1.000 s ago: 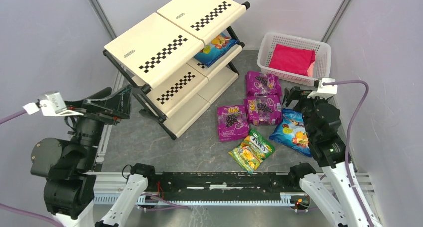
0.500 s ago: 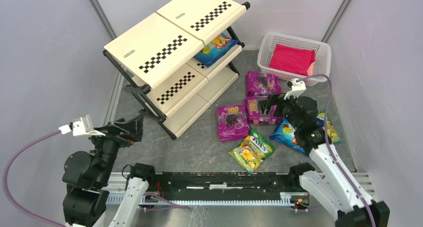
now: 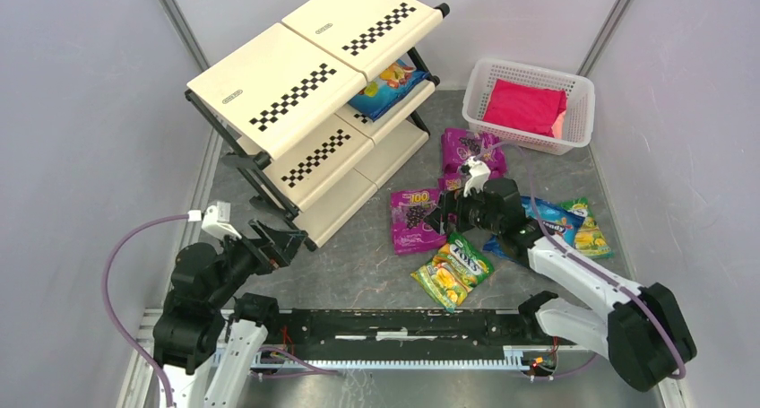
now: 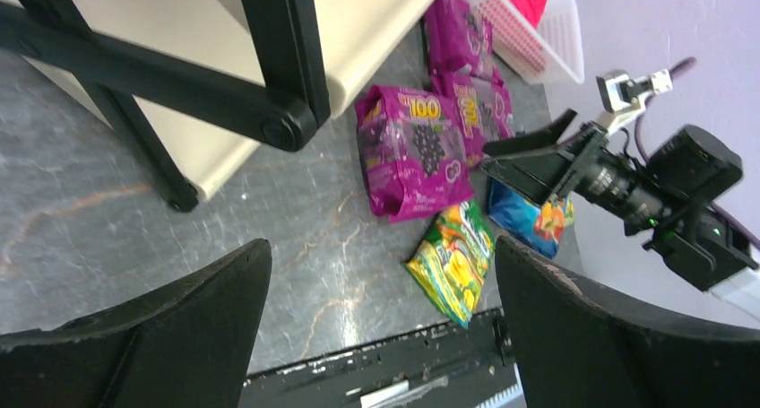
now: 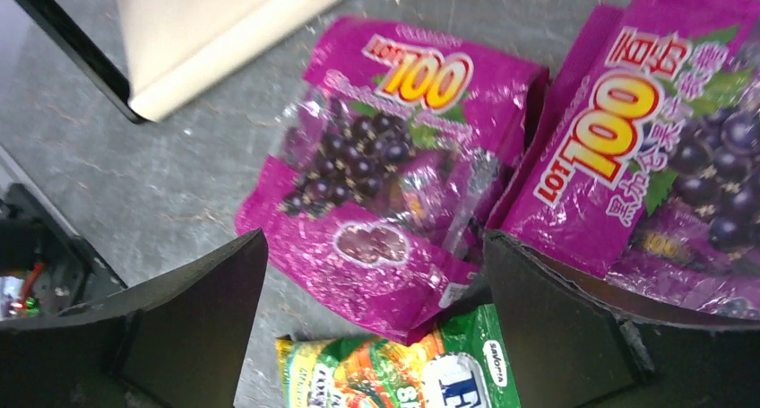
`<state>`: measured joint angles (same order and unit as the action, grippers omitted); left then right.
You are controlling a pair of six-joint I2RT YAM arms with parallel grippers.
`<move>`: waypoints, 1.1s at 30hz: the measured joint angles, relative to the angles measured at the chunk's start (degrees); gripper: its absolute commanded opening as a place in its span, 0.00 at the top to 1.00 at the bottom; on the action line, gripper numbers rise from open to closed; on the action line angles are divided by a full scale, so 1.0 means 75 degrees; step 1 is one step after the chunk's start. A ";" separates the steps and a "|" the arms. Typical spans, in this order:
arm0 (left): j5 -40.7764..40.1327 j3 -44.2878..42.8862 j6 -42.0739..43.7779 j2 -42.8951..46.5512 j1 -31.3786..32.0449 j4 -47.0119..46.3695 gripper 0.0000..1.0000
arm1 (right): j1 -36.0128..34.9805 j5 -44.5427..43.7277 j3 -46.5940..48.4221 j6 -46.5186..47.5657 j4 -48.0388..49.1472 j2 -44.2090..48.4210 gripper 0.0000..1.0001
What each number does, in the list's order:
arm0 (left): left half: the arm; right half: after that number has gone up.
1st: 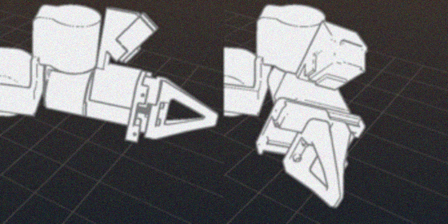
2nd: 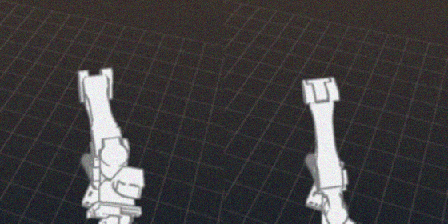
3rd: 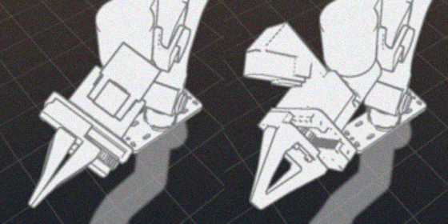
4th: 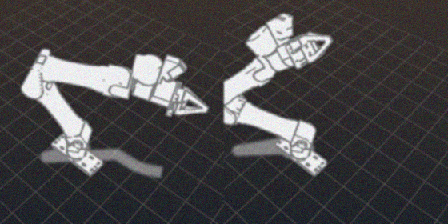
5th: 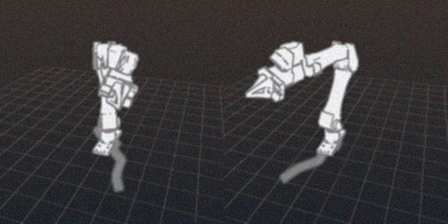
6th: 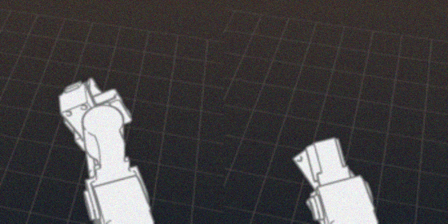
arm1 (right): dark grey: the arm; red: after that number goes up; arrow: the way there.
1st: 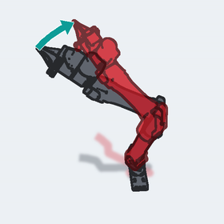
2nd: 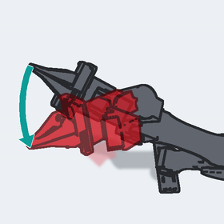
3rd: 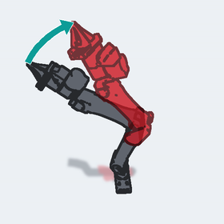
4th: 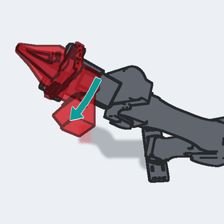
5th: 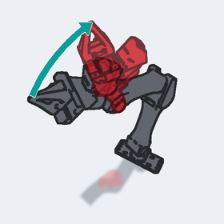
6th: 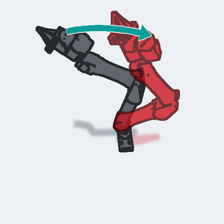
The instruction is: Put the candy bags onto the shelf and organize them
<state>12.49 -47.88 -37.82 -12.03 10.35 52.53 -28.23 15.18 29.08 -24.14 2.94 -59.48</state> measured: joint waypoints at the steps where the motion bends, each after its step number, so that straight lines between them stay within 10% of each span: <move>1: 0.0096 0.0117 -0.0087 0.0020 0.0000 0.0029 0.00 | -0.0017 0.0017 -0.0035 0.0073 -0.0006 -0.0152 0.02; 22: 0.1880 0.0568 -0.0373 0.0102 0.0000 -0.0580 0.00 | -0.0289 0.1469 0.2492 0.1757 -0.0026 -0.4468 0.02; 33: 0.3328 0.1096 -0.0434 -0.0245 0.0000 -0.1230 0.00 | -0.0565 0.1542 0.2952 0.2626 -0.0102 -0.4692 0.07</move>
<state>37.45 -39.66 -41.08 -13.87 10.35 43.31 -32.47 26.74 51.22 -4.45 2.17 -94.67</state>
